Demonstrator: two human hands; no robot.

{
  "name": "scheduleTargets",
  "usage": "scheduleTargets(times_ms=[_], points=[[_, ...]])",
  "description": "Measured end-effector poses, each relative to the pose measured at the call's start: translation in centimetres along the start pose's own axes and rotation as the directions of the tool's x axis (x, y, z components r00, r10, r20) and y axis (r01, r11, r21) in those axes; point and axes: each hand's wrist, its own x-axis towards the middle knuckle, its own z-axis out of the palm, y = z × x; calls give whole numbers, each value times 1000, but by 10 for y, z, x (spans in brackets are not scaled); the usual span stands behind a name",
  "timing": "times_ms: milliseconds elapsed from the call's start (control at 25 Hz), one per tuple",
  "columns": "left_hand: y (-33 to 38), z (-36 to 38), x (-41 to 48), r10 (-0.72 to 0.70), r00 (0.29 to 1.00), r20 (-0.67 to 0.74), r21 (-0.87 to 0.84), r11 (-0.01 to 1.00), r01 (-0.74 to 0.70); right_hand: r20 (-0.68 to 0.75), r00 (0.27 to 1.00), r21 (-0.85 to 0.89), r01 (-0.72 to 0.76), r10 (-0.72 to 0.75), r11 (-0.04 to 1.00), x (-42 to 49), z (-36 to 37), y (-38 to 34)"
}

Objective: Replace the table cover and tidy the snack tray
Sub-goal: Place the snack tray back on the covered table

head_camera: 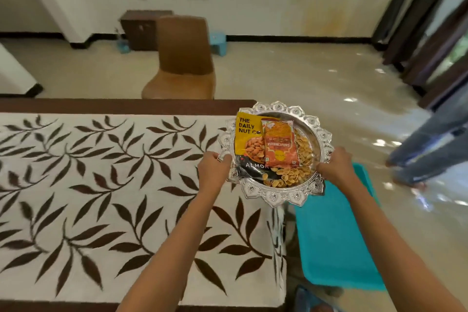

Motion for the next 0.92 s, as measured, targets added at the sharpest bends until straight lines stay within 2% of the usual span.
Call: scheduleTargets(times_ms=[160,400,560,760,920], points=[[-49,-108,17,-94,986,-139,-99,992,80,113,986,7,119,-119,993,-31,66,-104],[-130,-268,37,-187,936,-298,-143,978,150,272,927,16,262,-256,965,-100,182,-234],[-179,-359,55,-230,891,-391,-169,970,175,330,888,12,335,-320,942,-146,255,-314],[-226,-446,87,-287,847,-447,-200,955,218,371,847,70,382,-380,921,-188,323,-398],[-253,-487,118,-293,829,-477,-195,954,226,365,838,77,406,-405,910,-207,361,-439]])
